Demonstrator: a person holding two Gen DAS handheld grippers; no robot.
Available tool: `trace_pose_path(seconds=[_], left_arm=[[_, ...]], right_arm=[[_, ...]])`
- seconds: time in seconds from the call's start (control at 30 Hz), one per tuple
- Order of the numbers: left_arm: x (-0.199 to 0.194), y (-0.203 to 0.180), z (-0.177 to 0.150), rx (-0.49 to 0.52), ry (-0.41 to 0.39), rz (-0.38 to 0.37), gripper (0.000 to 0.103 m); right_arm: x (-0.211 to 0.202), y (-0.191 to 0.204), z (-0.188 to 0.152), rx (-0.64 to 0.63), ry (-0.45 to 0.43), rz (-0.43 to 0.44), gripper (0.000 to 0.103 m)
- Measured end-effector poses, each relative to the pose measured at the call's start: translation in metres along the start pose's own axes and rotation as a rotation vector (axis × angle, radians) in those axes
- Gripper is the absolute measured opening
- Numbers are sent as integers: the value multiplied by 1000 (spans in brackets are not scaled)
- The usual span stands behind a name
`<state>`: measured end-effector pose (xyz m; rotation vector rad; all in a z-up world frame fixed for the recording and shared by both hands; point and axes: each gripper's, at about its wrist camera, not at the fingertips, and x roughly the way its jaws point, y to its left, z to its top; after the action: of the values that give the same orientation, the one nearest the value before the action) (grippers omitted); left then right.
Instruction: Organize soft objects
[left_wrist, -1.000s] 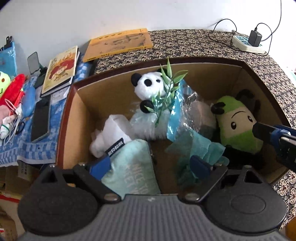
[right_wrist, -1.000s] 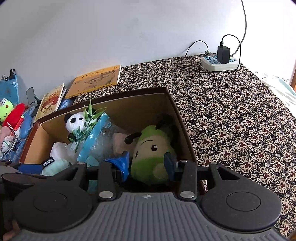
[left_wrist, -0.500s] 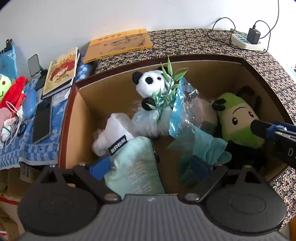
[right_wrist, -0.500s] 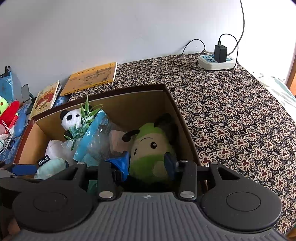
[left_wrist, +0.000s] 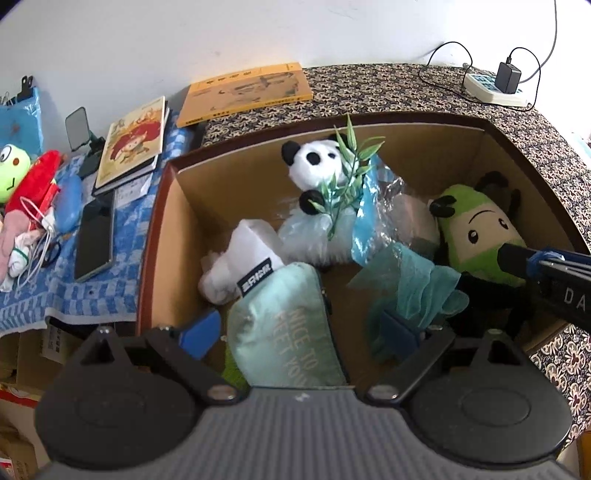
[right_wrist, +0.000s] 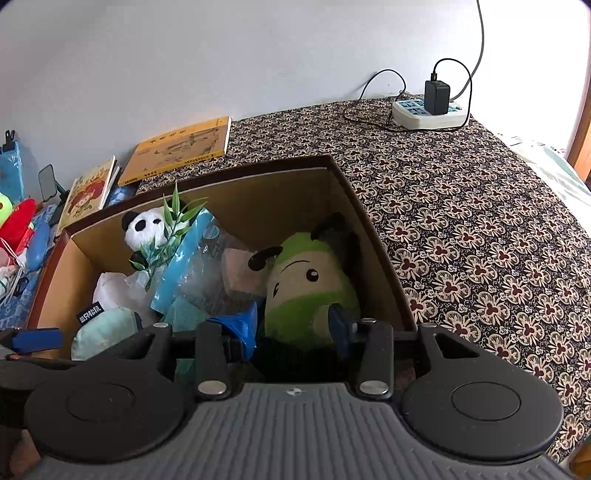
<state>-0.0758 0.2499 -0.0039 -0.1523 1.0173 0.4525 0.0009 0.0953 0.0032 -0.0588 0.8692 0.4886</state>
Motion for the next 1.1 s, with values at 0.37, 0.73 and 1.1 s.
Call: trace_pose_path(seconds=[0.37,0.73,1.1], left_arm=[[-3,0,-8,11,-11,-1,92],[-3,2,-6,7,-12,-8,92],[-1,4,-3,6,-18,-15,92]], right_arm=[[1,2,-4,-7,25,-7,27],[2,5,-4,-17,34,-3,27],[5,7,-3,-24,37,4,27]])
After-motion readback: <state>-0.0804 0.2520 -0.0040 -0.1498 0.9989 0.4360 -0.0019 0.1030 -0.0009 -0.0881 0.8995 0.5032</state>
